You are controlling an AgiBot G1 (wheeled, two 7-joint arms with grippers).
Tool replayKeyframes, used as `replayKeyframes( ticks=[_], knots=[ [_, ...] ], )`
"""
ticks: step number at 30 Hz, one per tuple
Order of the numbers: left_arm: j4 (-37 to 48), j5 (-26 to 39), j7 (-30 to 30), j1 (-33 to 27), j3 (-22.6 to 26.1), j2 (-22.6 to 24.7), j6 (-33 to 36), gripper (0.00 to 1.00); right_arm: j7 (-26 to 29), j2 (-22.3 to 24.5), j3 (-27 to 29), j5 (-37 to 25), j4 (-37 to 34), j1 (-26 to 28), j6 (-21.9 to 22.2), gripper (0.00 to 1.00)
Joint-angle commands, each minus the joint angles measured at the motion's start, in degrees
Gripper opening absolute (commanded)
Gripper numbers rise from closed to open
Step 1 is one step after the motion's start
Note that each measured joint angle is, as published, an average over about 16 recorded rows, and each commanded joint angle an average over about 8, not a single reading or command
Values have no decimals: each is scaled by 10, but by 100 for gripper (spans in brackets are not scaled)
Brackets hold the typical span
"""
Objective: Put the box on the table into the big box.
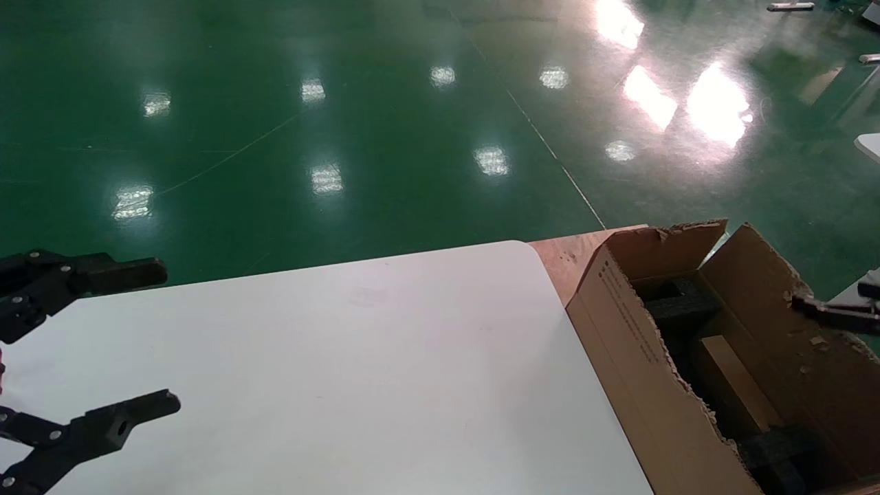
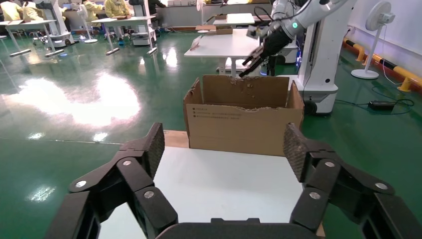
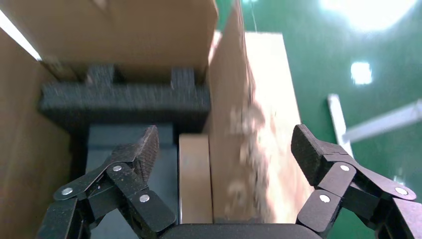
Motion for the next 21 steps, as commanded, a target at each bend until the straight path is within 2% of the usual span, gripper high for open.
replayKeyframes(
  ticks=[1, 11, 21],
  knots=[
    [0, 0, 0, 0, 0, 0, 0, 100, -8, 0, 6, -3, -4, 10, -9, 100],
    [0, 0, 0, 0, 0, 0, 0, 100, -60, -18, 33, -66, -3, 92, -25, 100],
    [0, 0, 0, 0, 0, 0, 0, 100, -60, -19, 34, -70, -2, 94, -23, 100]
  ],
)
